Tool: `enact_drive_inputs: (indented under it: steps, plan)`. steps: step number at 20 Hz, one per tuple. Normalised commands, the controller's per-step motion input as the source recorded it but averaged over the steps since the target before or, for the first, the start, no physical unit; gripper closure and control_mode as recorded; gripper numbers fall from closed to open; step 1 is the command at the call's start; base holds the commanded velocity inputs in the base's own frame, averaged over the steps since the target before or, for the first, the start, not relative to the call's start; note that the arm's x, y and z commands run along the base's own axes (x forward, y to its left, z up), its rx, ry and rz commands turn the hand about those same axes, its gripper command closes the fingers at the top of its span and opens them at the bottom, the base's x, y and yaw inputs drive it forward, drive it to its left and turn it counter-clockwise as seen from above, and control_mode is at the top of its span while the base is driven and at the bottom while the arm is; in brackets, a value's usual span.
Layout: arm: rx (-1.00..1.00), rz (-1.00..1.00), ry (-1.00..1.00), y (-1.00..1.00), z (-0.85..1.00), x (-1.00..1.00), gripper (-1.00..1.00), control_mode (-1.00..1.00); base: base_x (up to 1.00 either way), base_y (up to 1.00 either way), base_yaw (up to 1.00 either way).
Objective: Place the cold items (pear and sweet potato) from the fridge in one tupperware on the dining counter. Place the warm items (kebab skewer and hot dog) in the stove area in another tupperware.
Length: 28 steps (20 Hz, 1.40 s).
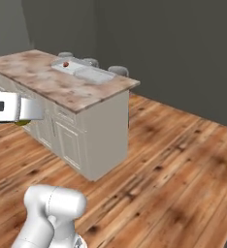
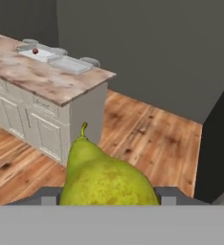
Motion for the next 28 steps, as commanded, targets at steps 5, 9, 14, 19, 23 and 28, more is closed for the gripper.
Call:
enact_drive_inputs:
  steps: [5,9,14,19,23,28]
  plan:
    - [0.00,0.00,0.00,0.00,0.00,0.00,1.00,1.00,1.00,-1.00,0.00]
    - [0.00,0.00,0.00,0.00,0.00,0.00,1.00,1.00,1.00,-0.99,0.00]
    - [0.00,0.00,0.00,0.00,0.00,0.00,1.00,1.00,1.00,-0.93,0.00]
    - [0.00,0.00,0.00,0.00,0.00,0.00,1.00,1.00,1.00,-0.71,0.02]
    - [0.00,0.00,0.00,0.00,0.00,0.00,1.00,1.00,1.00,-0.57,0.16]
    - [0.00,0.00,0.00,0.00,0.00,0.00,1.00,1.00,1.00,-0.51,0.26]
